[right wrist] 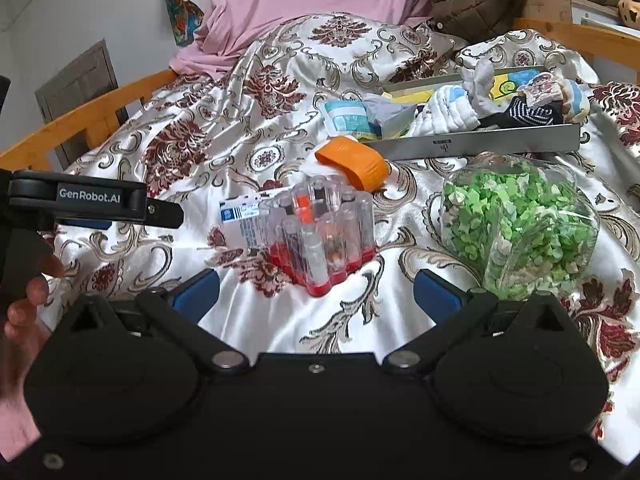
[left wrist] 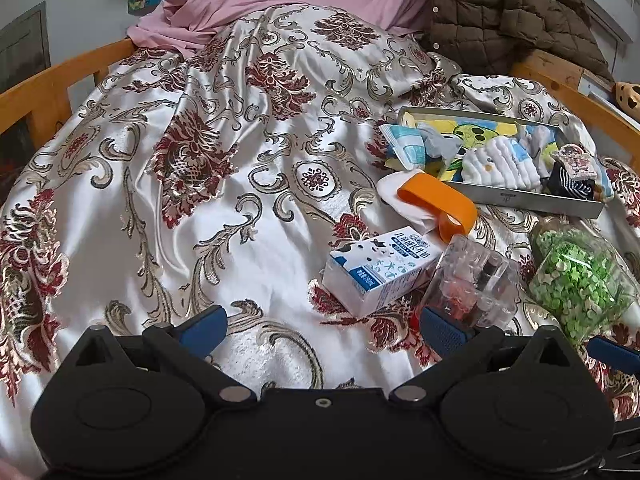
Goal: Organize soft objects
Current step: 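Lower both tools toward the orange plastic piece lying on the white cloth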
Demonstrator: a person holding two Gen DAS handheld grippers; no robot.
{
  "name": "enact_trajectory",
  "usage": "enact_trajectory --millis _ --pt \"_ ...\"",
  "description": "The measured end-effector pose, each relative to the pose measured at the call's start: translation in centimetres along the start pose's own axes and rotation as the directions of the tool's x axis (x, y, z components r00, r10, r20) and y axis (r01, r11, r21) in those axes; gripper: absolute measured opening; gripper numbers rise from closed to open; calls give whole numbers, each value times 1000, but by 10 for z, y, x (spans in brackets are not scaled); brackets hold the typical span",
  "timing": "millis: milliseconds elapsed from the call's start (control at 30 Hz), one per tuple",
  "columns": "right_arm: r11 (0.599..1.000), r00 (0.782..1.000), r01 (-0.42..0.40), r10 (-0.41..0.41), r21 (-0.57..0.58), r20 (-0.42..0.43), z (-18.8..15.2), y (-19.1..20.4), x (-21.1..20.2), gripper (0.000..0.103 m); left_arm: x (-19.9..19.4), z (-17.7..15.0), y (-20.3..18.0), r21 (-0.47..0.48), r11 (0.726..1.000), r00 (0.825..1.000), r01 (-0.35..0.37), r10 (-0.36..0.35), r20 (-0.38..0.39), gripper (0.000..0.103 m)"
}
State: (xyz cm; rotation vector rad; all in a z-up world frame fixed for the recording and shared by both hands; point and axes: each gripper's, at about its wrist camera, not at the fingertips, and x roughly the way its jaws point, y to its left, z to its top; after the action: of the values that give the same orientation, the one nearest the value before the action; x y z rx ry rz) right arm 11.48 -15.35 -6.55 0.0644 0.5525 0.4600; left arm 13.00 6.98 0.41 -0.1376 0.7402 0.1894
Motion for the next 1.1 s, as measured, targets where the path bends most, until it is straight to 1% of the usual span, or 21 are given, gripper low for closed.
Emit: enact_trajectory --millis 100,267,333,433,567,667,767,867,1000,1100 --pt "1000 1000 -5 5 2 22 4 -1 6 102 5 5 -1 -9 1000 1000 11 -11 7 102" --pt "1000 999 -8 7 10 49 12 -5 17 102 18 17 -7 -23 998 997 64 -63 46 102" --pt "1000 999 -12 10 24 52 14 -8 21 102 26 25 -10 -22 996 995 82 -81 62 102" --pt "999 998 -11 9 37 60 14 -11 24 102 41 39 -12 -47 992 990 119 -115 80 102" --pt "1000 998 1 -2 18 66 13 -12 29 102 67 52 -9 -86 981 984 173 -168 61 102" --pt "1000 998 4 -4 5 63 13 -10 33 102 84 58 -8 -111 978 984 179 -177 23 102" --pt "1000 998 12 -11 -22 67 16 -8 36 102 96 62 -8 -97 978 983 185 -185 8 102" --pt "999 997 19 -15 -51 76 22 -7 40 102 106 68 -9 -78 977 980 197 -196 15 102" --pt "997 996 23 -17 -68 88 32 -8 48 102 122 80 -6 -86 965 969 247 -247 16 102" --pt "997 996 34 -28 -70 88 41 -11 56 102 138 87 -1 -106 953 959 282 -284 2 102"
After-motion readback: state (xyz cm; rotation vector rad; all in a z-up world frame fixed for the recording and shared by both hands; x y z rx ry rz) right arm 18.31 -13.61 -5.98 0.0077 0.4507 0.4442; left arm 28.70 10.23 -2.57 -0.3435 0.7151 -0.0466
